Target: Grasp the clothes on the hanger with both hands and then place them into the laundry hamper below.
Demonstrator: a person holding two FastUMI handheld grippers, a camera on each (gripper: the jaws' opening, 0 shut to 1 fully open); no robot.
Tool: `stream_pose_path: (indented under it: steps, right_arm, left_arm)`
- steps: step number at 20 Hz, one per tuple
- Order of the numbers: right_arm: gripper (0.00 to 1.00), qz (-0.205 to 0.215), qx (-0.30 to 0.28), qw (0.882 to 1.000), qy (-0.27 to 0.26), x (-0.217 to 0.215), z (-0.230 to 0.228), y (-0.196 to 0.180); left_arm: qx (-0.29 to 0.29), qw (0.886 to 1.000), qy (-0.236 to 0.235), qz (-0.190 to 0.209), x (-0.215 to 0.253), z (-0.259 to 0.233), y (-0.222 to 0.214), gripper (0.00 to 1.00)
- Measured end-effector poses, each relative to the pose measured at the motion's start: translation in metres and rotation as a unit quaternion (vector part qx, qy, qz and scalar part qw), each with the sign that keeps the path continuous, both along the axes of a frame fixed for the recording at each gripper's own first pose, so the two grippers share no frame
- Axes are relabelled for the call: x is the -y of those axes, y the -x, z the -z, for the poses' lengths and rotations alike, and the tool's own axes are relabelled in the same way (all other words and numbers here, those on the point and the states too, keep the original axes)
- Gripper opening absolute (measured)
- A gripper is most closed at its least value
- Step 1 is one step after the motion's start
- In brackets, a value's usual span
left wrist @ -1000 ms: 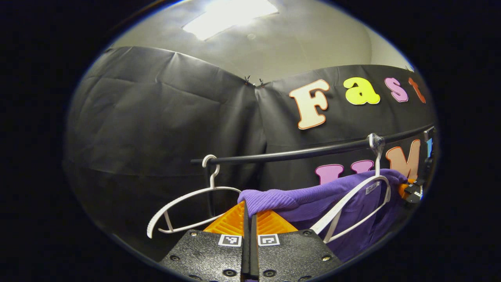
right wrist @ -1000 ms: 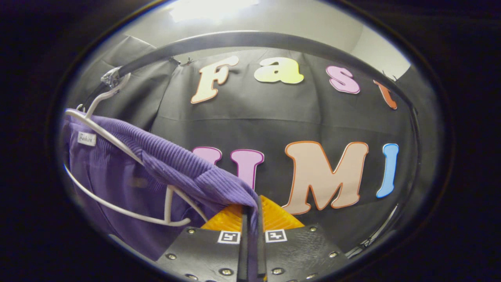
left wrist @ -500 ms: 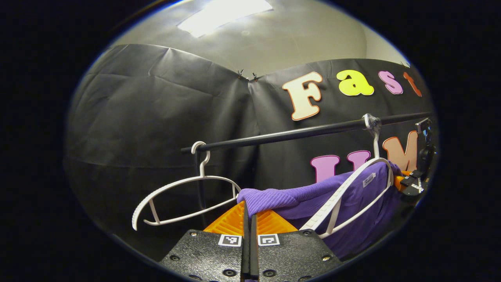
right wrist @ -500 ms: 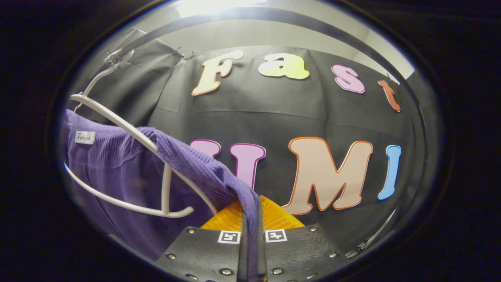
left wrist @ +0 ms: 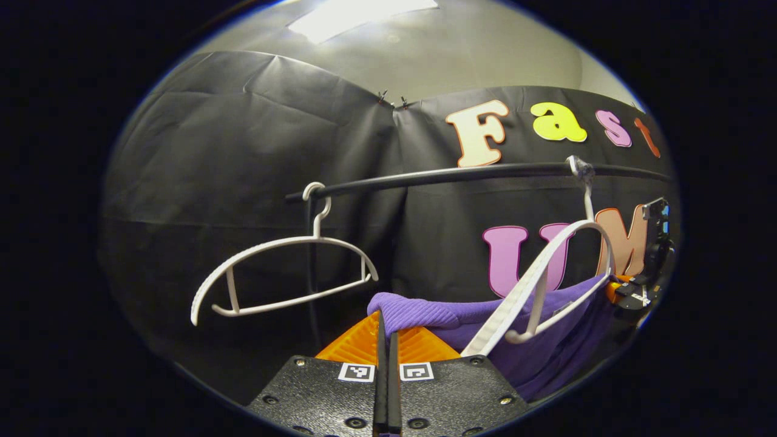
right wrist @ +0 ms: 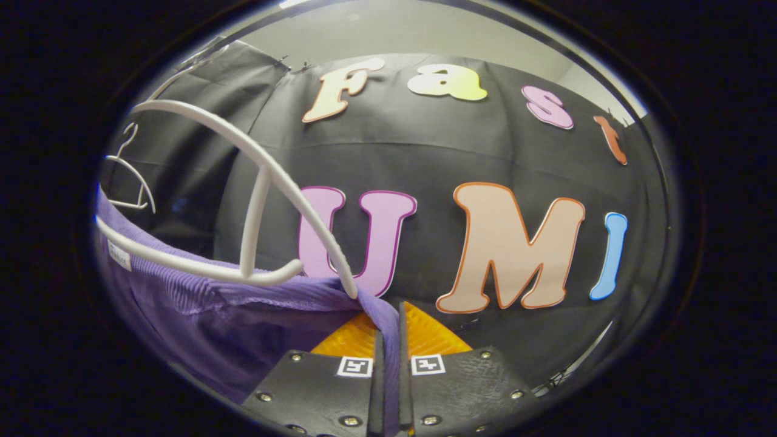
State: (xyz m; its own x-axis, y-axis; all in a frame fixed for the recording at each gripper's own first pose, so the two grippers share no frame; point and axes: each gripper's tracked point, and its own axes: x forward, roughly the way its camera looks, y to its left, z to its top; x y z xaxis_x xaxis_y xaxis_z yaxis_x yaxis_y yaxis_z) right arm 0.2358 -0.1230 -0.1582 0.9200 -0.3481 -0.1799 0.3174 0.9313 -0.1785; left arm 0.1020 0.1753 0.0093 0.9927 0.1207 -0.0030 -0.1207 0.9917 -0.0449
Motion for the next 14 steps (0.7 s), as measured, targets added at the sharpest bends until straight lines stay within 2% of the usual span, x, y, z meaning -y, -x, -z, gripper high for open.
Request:
stream_pose_path:
  steps: [4,5,6,7,10,14]
  right_arm:
    - [0.08,-0.010,-0.018,1.000,-0.009,-0.011,0.017,0.013]
    - [0.09,-0.014,-0.022,1.000,-0.013,-0.015,0.019,0.017]
    - [0.09,-0.016,-0.024,1.000,-0.009,-0.018,0.021,0.022]
    - [0.09,-0.020,-0.025,0.999,-0.004,-0.022,0.021,0.027]
    - [0.09,-0.039,-0.034,0.999,-0.014,-0.039,0.026,0.040]
    - [0.09,-0.064,-0.042,0.997,-0.030,-0.068,0.028,0.058]
  left_arm:
    - [-0.025,1.000,-0.011,-0.013,-0.005,0.024,0.014,0.03]
    - [-0.029,0.999,-0.019,-0.016,-0.006,0.028,0.018,0.00]
    - [-0.033,0.999,-0.027,-0.016,-0.005,0.031,0.022,0.01]
    - [-0.038,0.999,-0.032,-0.013,-0.001,0.037,0.025,0.03]
    - [-0.050,0.998,-0.042,0.003,0.017,0.048,0.030,0.00]
    - [-0.063,0.997,-0.040,0.035,0.049,0.062,0.033,0.01]
